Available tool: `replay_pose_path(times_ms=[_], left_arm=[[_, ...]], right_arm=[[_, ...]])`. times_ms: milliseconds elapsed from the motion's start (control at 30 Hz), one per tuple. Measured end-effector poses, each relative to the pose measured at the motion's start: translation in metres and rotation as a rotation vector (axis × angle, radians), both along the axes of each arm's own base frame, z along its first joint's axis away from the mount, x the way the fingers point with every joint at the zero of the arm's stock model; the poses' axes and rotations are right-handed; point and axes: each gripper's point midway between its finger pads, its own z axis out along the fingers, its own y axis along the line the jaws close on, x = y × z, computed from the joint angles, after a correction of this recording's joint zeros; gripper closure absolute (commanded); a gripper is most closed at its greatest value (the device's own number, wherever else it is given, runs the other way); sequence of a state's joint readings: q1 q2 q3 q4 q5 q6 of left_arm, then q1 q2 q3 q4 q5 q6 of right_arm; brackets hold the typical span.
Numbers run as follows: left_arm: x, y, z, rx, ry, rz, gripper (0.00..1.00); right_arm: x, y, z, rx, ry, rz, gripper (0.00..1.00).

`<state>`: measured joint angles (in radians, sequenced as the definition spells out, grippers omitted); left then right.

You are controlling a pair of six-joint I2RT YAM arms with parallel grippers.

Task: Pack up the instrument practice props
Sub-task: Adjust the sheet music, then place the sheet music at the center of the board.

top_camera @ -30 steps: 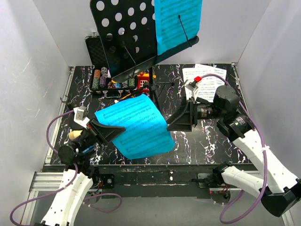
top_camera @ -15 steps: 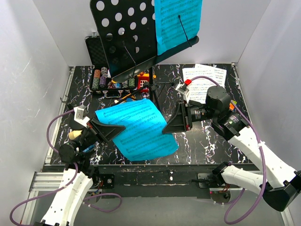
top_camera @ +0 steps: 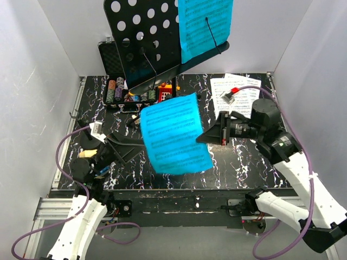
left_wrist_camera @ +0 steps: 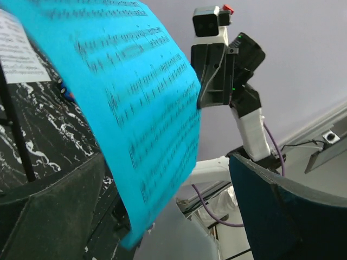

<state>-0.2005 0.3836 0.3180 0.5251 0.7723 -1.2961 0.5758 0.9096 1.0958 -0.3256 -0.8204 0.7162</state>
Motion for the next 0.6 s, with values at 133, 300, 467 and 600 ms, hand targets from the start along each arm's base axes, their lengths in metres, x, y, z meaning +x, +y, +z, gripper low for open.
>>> replay_pose_path(times_ms=[133, 300, 467, 600], left_arm=[[0.008, 0.003, -0.012, 0.042, 0.065, 0.055, 0.02], [0.016, 0.013, -0.015, 0.037, 0.082, 0.157, 0.02], [0.033, 0.023, -0.023, 0.026, 0.136, 0.263, 0.02], [0.047, 0.028, -0.031, 0.023, 0.184, 0.317, 0.02]], right_arm=[[0.032, -0.031, -0.002, -0.116, -0.024, -0.258, 0.99], [0.049, -0.078, 0.005, -0.220, -0.097, -0.555, 0.99], [0.089, -0.124, 0.020, -0.285, -0.135, -0.865, 0.99], [0.154, -0.156, 0.001, -0.373, -0.075, -1.076, 0.99]])
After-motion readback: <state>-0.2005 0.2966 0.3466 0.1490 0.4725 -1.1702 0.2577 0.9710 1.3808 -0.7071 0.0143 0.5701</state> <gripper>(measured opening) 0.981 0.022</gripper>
